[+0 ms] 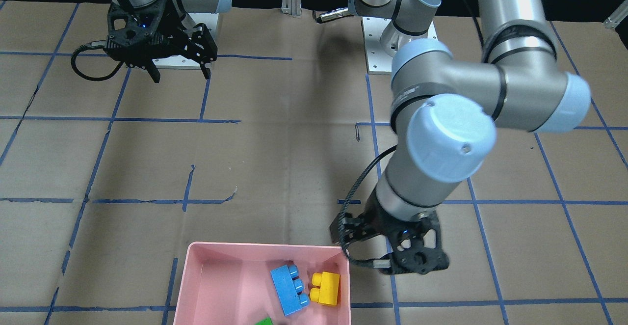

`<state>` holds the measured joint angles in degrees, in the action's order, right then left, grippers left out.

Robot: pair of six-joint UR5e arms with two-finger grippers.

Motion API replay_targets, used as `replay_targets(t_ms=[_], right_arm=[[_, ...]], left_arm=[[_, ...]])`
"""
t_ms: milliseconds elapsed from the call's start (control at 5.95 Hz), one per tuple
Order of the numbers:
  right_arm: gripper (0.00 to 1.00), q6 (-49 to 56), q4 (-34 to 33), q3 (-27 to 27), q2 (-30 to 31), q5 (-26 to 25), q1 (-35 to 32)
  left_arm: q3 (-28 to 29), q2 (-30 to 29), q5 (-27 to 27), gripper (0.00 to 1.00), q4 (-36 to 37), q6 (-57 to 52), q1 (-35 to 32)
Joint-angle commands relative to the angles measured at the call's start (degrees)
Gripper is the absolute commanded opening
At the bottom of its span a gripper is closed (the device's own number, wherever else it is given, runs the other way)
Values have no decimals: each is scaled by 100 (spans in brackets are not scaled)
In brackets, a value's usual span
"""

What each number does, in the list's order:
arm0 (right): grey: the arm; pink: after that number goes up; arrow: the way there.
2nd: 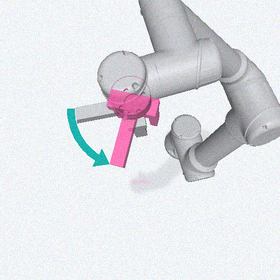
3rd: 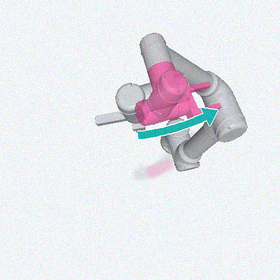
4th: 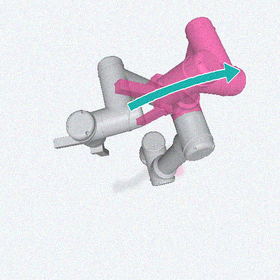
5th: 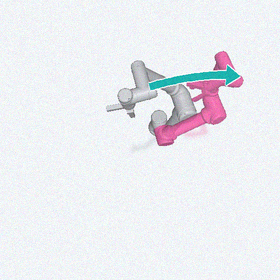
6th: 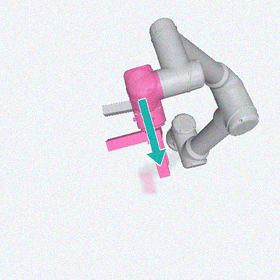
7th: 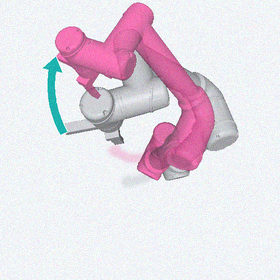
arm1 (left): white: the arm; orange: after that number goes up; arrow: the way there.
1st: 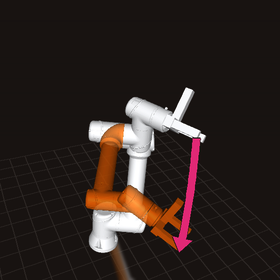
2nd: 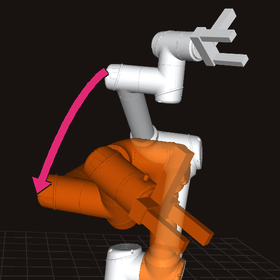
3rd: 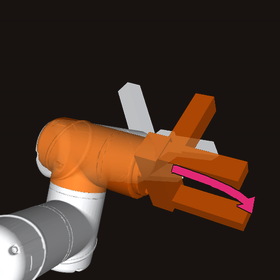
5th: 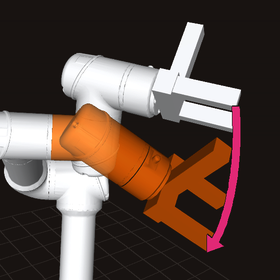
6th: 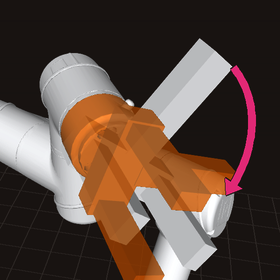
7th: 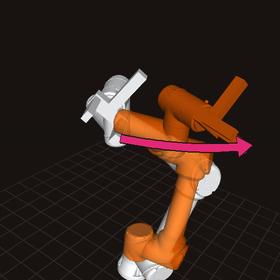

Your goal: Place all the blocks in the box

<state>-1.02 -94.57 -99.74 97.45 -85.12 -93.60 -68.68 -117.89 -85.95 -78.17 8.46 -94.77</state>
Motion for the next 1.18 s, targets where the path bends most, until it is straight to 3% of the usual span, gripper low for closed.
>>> replay_targets(t_ms=[0,168,336,673,1009], right_arm=[[100,6,-70,-28,-15,-75,-1],[100,-12,-52,-28,20,-75,-1],[100,-12,-52,-19,29,-75,-1],[100,-12,-52,-27,20,-75,8],[100,14,-61,-28,11,-67,8]], left_arm=[[-1788,1751,-123,99,-137,-1193,563],[-2425,2474,-472,99,-111,-1268,582],[-2579,2812,-606,99,-136,-1538,583],[-2467,2999,-538,99,-355,-1523,600],[-2196,2799,-502,99,-469,-1462,731]])
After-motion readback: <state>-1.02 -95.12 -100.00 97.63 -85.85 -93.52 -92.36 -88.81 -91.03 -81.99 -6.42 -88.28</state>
